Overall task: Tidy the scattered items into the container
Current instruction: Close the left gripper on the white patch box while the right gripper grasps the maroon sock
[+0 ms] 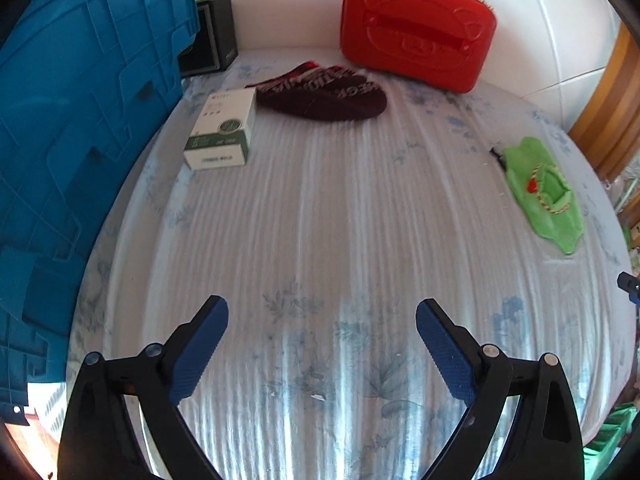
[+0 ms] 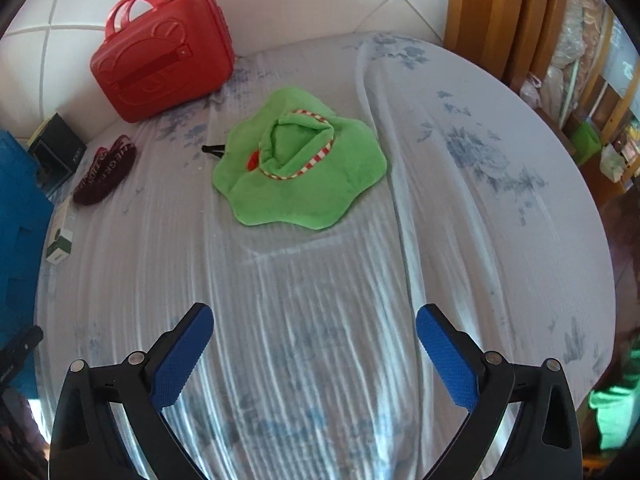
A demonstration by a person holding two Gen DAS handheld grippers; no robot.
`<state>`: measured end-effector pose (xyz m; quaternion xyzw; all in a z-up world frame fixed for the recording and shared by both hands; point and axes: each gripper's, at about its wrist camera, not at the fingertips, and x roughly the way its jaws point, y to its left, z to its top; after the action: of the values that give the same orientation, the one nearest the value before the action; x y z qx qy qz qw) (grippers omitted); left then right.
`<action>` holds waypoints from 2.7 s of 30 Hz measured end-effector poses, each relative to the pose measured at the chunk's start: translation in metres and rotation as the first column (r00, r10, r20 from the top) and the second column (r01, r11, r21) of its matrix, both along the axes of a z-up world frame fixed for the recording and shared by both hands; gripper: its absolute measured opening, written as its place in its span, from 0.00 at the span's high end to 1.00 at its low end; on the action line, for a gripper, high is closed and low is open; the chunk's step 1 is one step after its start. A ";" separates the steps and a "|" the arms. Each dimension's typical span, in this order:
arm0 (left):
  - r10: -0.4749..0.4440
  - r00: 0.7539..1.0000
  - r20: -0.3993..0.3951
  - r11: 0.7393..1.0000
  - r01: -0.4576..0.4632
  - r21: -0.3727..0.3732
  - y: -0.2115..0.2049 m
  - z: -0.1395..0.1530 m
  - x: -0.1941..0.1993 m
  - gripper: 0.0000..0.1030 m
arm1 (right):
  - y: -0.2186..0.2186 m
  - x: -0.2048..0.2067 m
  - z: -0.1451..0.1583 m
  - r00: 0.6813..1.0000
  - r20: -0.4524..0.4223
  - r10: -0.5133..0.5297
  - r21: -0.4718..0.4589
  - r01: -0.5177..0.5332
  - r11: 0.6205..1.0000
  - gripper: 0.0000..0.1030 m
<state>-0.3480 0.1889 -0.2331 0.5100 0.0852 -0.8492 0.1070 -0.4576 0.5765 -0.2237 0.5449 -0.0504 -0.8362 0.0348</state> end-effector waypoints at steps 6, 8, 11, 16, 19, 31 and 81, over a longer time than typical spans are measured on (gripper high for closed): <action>0.098 0.995 0.024 0.995 -0.097 -0.033 -0.028 -0.010 -0.013 0.06 | -0.011 -0.037 -0.025 0.997 0.052 0.058 -0.006 -0.057 0.998 0.00; 0.126 0.992 0.017 0.991 -0.125 -0.039 -0.041 -0.011 -0.020 0.06 | -0.026 -0.048 -0.027 0.995 0.056 0.087 -0.008 -0.087 0.996 0.00; 0.164 0.987 0.001 0.986 -0.163 -0.035 -0.061 -0.012 -0.035 0.06 | -0.065 -0.066 -0.026 0.986 0.047 0.163 -0.010 -0.162 0.987 0.00; 0.167 0.986 -0.021 0.985 -0.168 -0.047 -0.091 -0.015 -0.071 0.06 | -0.150 -0.088 -0.027 0.957 0.030 0.290 -0.024 -0.289 0.957 0.00; 0.165 0.986 -0.032 0.985 -0.166 -0.047 -0.110 -0.021 -0.098 0.06 | -0.208 -0.107 -0.033 0.932 0.023 0.362 -0.022 -0.361 0.932 0.00; 0.167 0.986 -0.013 0.985 -0.167 -0.033 -0.158 -0.060 -0.182 0.06 | -0.387 -0.181 -0.066 0.839 -0.050 0.542 0.074 -0.538 0.840 0.00; 0.056 0.987 -0.151 0.976 -0.086 -0.199 -0.125 -0.032 -0.183 0.26 | -0.359 -0.159 -0.060 0.834 -0.175 0.524 -0.139 -0.547 0.825 0.87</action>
<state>-0.5310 0.0640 -0.2647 0.4301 0.0228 -0.8838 0.1828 -0.6162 0.2176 -0.2839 0.4762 0.0306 -0.8179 0.3214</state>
